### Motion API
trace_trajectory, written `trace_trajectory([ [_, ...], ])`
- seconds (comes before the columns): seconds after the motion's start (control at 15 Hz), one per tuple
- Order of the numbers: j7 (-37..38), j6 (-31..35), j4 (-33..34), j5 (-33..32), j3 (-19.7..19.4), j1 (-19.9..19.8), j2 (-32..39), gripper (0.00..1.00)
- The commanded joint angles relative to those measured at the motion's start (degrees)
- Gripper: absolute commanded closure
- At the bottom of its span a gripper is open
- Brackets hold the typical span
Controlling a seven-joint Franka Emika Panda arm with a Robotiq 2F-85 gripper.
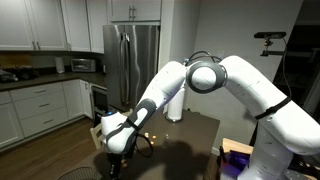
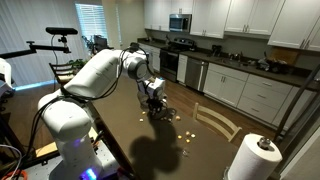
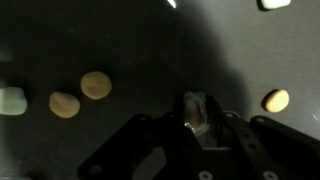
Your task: Put one packet in the basket
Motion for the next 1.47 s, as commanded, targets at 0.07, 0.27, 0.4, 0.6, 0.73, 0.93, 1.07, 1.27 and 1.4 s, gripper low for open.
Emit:
trace_trajectory([
  [0.07, 4.6, -4.8, -2.4, -2.5, -2.9, 3.6, -4.5, 0.91],
  [0.27, 5.7, -5.8, -2.8, -3.6, -3.6, 5.0, -6.1, 0.91],
  [0.4, 6.4, -6.0, -3.0, -4.5, -3.9, 5.9, -7.0, 0.91],
  [0.6, 7.2, -5.9, -3.7, -5.5, -4.3, 6.9, -8.5, 0.91],
  [0.73, 7.8, -5.7, -4.3, -5.9, -4.4, 7.2, -9.4, 0.91],
  [0.93, 8.3, -5.5, -5.3, -6.4, -4.4, 7.5, -10.8, 0.91],
  [1.07, 8.6, -5.2, -5.8, -7.0, -4.4, 8.0, -11.8, 0.91],
  [1.27, 8.7, -5.5, -5.3, -8.6, -4.4, 9.4, -13.2, 0.91],
  [1.4, 8.5, -6.0, -4.2, -10.3, -4.3, 10.7, -13.6, 0.91],
])
